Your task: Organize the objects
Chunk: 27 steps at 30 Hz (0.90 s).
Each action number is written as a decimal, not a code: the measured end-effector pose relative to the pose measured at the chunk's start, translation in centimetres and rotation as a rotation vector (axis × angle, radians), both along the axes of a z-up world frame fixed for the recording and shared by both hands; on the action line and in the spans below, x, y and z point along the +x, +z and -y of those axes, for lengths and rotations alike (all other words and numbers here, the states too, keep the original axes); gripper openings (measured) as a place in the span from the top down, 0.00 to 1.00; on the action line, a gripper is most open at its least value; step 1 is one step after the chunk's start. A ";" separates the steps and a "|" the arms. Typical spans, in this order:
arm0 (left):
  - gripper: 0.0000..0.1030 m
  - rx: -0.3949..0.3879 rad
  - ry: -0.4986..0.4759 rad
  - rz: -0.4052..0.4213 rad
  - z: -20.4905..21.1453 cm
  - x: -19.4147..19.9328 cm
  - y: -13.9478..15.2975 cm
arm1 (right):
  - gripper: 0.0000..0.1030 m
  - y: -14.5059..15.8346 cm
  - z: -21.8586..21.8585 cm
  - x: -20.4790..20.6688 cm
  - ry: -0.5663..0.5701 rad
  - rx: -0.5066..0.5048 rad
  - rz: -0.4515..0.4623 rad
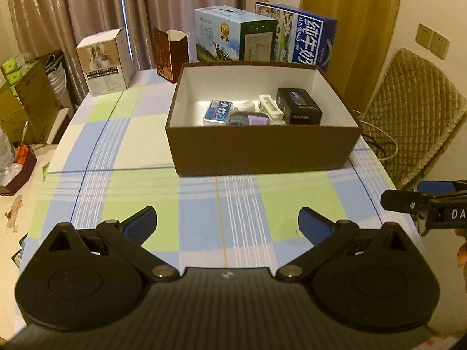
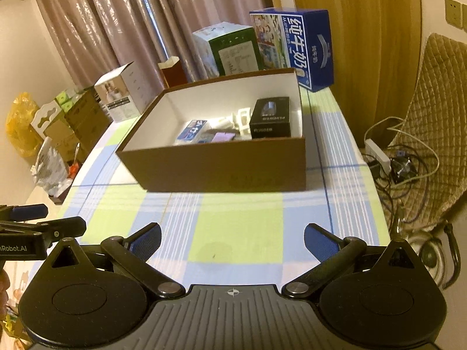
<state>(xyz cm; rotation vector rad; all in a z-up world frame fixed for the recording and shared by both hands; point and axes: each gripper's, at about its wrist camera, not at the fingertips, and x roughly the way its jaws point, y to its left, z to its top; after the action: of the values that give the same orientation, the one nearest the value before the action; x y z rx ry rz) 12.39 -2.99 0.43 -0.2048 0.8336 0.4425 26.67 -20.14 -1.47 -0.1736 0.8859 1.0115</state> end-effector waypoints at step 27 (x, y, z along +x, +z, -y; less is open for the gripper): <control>0.01 -0.055 -0.132 -0.018 0.6 -8.3 0.0 | 0.02 0.7 3.0 -11.3 -0.071 -0.069 -0.008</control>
<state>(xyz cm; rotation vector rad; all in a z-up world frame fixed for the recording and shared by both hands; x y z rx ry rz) 4.10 -3.60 0.42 -0.1952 0.8722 0.2988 15.39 -23.15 -0.81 -0.1952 0.9285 0.9164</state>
